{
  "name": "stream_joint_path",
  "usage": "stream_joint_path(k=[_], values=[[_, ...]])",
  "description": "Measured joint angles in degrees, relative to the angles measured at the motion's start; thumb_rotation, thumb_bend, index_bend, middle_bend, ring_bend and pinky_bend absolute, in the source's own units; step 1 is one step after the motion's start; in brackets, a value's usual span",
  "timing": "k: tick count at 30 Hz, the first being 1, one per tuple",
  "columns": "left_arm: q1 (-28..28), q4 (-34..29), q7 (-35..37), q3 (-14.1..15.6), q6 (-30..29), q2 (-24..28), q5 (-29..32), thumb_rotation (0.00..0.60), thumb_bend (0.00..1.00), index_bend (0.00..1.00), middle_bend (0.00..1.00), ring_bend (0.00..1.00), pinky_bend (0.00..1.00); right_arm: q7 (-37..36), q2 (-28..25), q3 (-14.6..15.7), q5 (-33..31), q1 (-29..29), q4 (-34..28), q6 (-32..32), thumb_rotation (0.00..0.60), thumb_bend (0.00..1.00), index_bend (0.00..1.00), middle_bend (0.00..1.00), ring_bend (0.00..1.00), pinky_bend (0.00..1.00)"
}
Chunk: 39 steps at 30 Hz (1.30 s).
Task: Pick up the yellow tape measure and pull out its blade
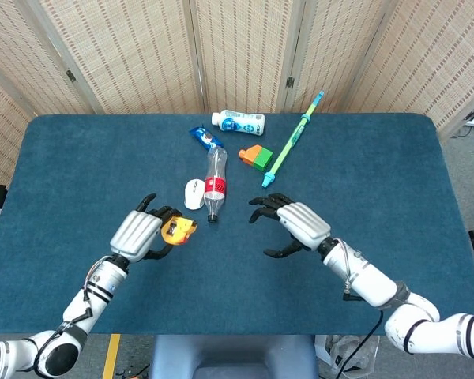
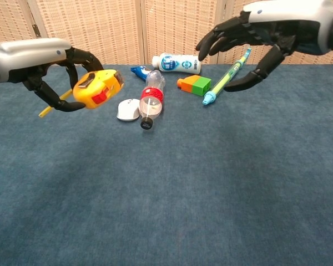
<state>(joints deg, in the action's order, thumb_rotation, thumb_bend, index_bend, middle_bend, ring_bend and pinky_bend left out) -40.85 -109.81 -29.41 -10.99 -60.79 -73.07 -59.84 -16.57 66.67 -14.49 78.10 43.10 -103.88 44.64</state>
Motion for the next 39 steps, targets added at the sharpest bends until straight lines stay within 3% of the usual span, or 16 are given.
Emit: stream_joint_path(k=[17, 39], values=[[-4.3, -4.9, -6.2, -1.9, -4.2, -4.5, 7.6, 0.6, 0.37, 0.51, 0.55, 0.43, 0.09, 2.6, 6.9, -4.6, -13.4, 8.1, 4.1, -4.1, 0.6, 0.25, 0.4, 0.19, 0.16, 0.07], [-6.9, -4.1, -6.2, -2.0, -6.6, -7.4, 11.1, 0.6, 0.37, 0.52, 0.55, 0.43, 0.09, 7.2, 11.2, -4.2, -21.3, 12.9, 7.6, -5.4, 0.6, 0.25, 0.43, 0.19, 0.16, 0.07]])
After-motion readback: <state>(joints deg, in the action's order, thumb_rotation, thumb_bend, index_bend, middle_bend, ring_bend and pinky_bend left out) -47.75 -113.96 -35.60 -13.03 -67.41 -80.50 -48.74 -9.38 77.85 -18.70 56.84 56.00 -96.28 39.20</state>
